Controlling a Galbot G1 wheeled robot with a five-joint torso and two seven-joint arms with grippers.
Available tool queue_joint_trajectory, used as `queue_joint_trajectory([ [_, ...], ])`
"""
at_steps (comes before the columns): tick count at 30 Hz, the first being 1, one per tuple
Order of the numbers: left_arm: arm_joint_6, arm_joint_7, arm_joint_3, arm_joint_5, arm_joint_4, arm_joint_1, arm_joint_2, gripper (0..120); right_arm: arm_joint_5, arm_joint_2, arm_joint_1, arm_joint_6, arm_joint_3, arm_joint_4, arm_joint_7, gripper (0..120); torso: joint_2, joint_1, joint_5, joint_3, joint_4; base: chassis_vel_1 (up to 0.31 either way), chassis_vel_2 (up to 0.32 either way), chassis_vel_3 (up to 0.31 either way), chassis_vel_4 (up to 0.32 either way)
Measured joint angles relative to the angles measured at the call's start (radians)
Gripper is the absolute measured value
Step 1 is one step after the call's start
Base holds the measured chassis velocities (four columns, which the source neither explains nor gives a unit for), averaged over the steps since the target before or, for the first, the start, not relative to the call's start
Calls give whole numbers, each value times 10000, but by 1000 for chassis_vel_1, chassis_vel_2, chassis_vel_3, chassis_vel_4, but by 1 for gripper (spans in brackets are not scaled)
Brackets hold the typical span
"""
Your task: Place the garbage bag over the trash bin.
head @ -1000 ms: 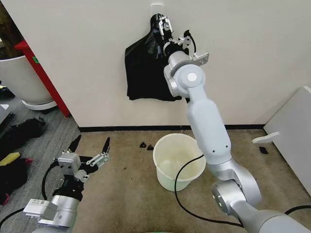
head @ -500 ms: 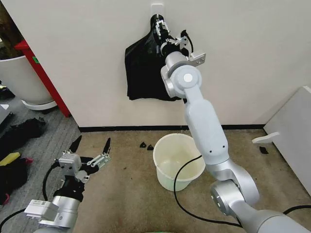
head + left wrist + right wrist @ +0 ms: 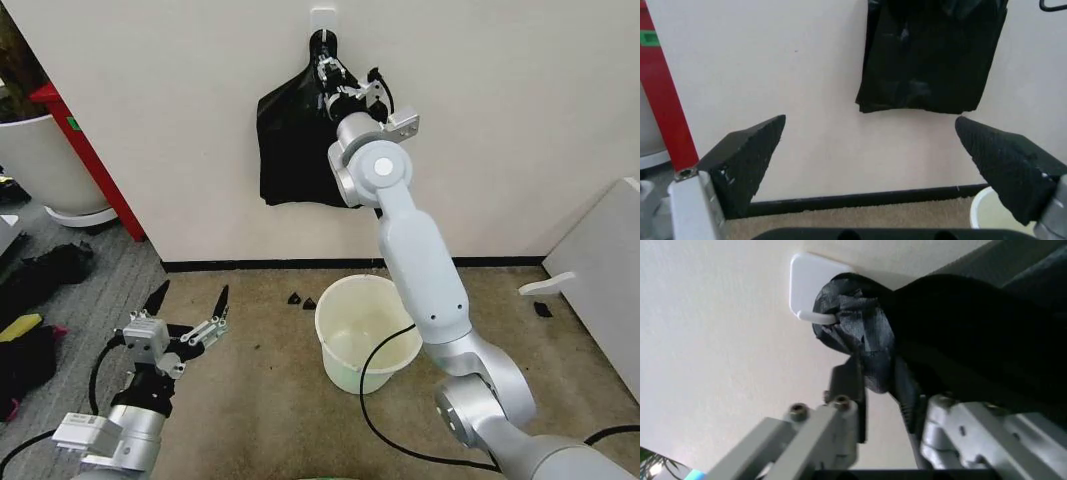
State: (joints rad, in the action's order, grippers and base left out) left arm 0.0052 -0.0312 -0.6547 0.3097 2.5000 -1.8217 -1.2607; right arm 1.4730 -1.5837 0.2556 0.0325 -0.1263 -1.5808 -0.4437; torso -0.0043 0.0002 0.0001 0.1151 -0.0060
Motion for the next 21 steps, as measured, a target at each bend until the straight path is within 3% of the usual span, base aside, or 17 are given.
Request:
queue_joint_trajectory([
  [3,-3,3,-2,0,0,-6,0,100,49,59,45,7,-12,-13,8,0,0,0,0,0,0,0,0,0,0],
  [21,-31,4,-1,5,0,8,14,100,269,319,474,15,177,-463,-47,0,0,0,0,0,0,0,0,0,0],
])
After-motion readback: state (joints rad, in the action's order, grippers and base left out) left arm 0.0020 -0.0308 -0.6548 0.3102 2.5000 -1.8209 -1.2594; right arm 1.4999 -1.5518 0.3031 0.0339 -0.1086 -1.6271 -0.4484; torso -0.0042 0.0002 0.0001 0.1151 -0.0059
